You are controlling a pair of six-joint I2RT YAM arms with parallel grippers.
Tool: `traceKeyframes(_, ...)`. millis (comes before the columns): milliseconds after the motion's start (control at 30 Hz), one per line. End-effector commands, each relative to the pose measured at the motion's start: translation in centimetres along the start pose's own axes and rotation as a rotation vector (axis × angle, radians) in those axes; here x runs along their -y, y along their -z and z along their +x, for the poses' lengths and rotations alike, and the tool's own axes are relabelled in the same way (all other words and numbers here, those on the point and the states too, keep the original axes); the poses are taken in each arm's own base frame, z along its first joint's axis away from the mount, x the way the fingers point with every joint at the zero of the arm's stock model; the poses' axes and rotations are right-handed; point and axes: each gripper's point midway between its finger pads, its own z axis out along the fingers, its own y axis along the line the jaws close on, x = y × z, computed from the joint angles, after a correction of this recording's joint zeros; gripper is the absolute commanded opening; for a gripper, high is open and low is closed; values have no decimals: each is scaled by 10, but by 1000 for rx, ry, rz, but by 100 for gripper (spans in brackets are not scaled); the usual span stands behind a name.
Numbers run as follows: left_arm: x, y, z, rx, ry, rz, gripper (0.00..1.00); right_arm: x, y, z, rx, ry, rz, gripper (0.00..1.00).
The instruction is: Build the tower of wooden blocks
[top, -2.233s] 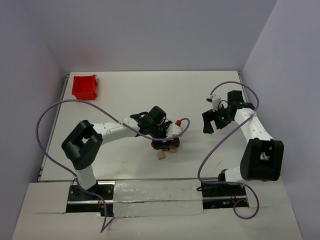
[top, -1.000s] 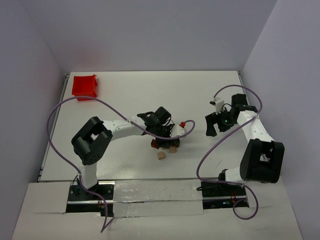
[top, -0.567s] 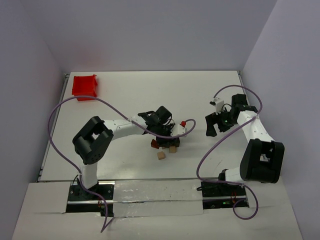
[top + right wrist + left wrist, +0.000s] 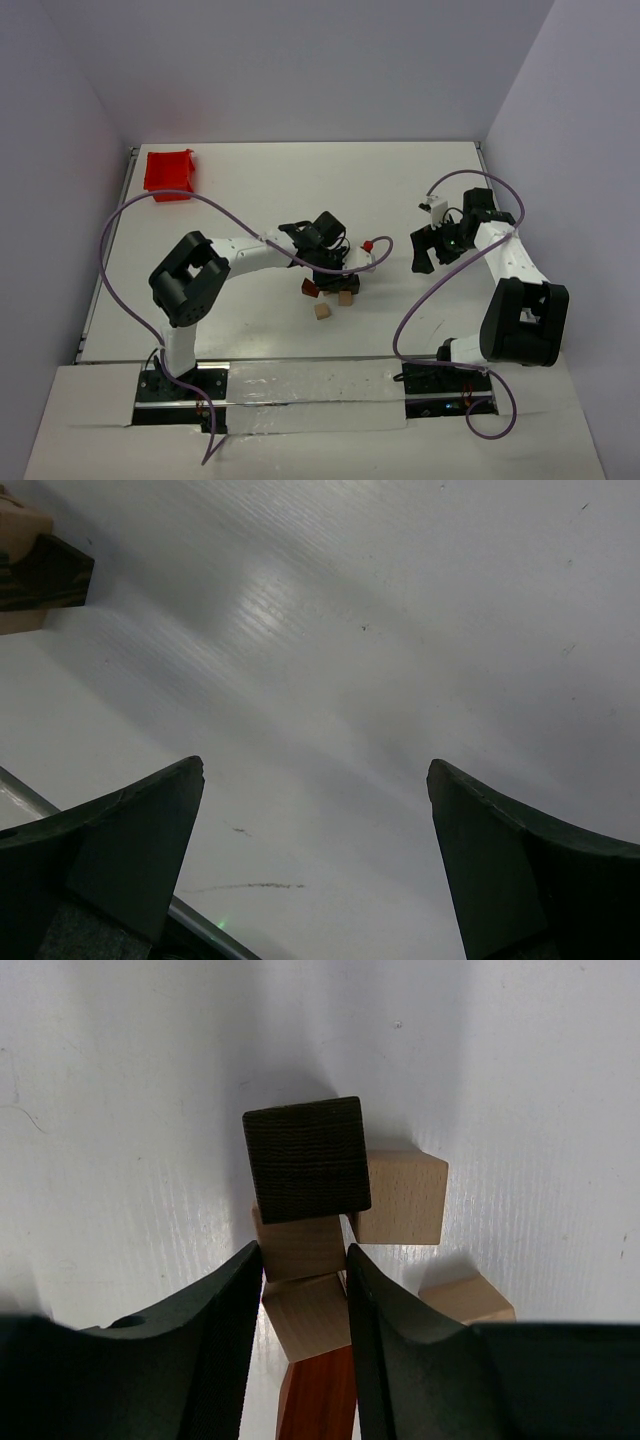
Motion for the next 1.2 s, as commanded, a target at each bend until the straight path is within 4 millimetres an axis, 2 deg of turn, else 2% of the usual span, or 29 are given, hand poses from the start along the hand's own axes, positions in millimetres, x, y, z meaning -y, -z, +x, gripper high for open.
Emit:
traceKeyframes(0,-5,1,-12,16,-1,-6,44,1,4,-6,20,11,-8,100)
traceKeyframes(667,-3,20,-27,39,-12,-7,28,1,5,-9,27,5,-13,100)
traceKeyframes(1167,1,17,-11,-3,28,-17,36,2,6,-11,26,5,-16,100)
